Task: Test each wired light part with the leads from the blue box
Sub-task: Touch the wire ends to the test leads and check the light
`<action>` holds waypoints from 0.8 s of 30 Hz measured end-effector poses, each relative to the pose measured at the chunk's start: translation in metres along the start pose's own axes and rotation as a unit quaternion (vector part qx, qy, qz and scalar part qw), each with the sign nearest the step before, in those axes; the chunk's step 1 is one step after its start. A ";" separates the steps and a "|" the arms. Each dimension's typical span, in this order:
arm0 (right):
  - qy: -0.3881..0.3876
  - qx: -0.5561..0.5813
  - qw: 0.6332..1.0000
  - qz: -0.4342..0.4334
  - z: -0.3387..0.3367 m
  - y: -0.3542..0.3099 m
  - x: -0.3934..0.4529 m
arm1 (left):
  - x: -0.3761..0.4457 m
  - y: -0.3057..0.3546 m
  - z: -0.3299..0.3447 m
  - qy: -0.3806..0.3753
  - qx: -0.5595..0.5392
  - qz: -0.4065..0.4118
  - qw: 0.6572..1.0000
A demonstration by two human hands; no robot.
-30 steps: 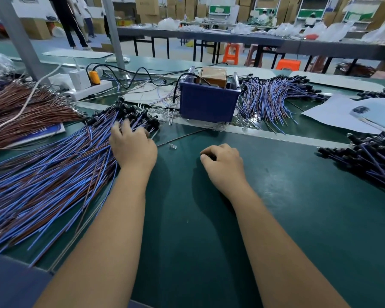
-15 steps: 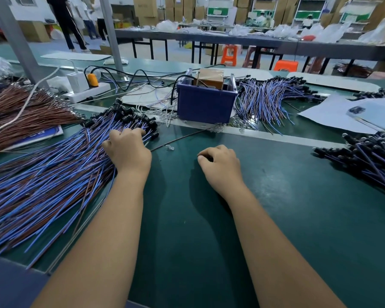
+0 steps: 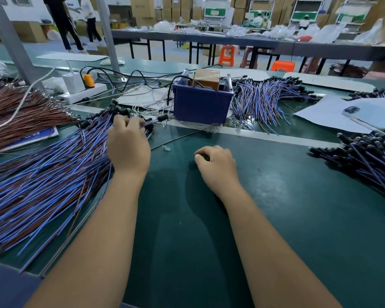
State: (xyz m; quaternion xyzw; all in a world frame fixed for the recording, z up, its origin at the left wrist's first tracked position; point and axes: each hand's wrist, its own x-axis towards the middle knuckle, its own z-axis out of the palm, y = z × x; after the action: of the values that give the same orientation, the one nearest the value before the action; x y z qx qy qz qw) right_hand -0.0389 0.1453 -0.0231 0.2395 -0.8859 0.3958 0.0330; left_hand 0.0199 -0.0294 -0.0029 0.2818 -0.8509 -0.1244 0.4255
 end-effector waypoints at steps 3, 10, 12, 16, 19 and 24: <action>0.045 0.147 0.988 0.029 -0.005 -0.002 0.000 | -0.004 0.023 -0.003 0.037 -0.079 0.078 0.993; -0.060 0.606 0.779 0.152 -0.027 -0.001 0.008 | -0.040 0.087 -0.008 -0.018 -0.348 0.241 0.906; -0.093 0.657 0.728 0.173 -0.034 0.003 0.011 | -0.051 0.095 -0.007 -0.067 -0.427 0.211 0.877; -0.076 0.681 0.709 0.167 -0.044 0.010 0.013 | -0.060 0.098 0.000 -0.247 -0.501 0.112 0.821; -0.023 0.635 0.757 0.154 -0.045 0.014 0.013 | -0.063 0.096 0.005 -0.343 -0.478 0.069 0.806; 0.059 0.546 0.829 0.109 -0.039 0.015 0.013 | -0.061 0.092 0.013 -0.346 -0.403 0.005 0.847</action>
State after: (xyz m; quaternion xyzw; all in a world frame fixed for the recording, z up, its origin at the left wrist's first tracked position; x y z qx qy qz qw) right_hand -0.0621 0.1771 -0.0037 0.0965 -0.5424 0.8292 -0.0942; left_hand 0.0041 0.0799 -0.0094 0.0196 -0.8194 -0.5436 0.1807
